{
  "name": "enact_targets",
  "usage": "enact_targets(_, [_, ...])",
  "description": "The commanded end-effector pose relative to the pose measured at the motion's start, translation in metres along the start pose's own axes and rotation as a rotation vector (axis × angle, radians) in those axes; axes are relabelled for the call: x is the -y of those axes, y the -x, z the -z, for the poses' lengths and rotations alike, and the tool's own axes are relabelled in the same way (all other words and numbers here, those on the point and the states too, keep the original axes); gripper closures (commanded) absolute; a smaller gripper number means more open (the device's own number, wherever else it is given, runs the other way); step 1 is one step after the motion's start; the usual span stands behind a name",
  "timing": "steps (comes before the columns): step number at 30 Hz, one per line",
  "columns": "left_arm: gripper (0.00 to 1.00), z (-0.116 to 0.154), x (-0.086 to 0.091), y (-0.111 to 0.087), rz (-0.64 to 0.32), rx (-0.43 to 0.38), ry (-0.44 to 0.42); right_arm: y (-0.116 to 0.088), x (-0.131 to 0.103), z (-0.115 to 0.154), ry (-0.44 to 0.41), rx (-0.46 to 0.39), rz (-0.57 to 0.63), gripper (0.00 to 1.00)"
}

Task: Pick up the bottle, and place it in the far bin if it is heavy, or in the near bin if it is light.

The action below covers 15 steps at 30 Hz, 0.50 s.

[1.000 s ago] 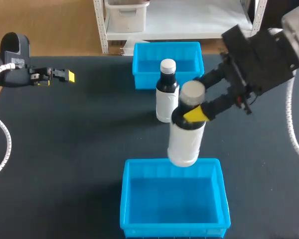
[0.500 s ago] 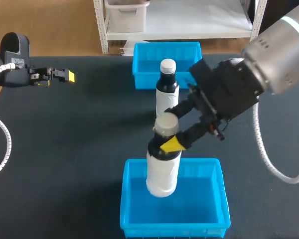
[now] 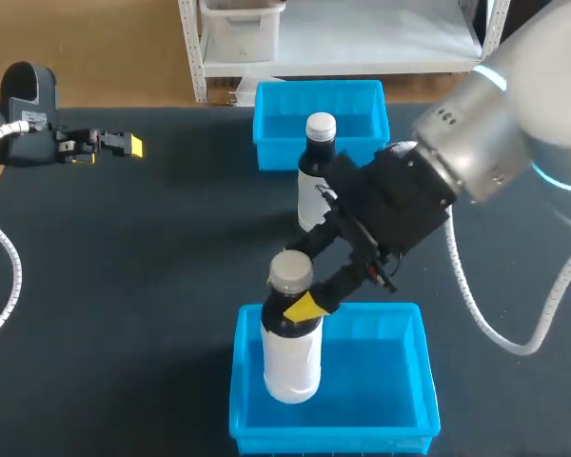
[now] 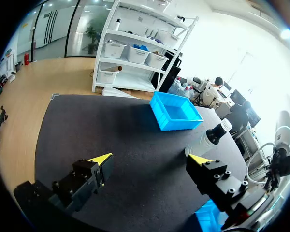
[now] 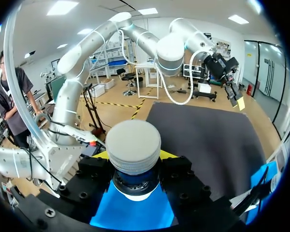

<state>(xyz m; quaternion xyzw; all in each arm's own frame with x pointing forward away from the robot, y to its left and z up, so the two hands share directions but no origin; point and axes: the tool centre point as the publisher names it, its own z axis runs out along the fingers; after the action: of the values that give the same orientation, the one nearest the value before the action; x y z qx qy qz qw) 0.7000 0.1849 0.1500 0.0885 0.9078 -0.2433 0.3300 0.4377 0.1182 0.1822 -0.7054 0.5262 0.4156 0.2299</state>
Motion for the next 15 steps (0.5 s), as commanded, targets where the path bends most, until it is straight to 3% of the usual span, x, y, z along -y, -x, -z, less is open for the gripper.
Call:
enact_targets(1, [0.0,0.0,0.0,0.0,0.0,0.0,0.0,-0.005,0.003,-0.007,0.005,-0.001,0.011,1.0])
enact_targets(15, [0.0,0.0,0.0,0.0,0.0,0.0,0.0,-0.028,0.009,-0.018,0.046,-0.013,0.072,1.0])
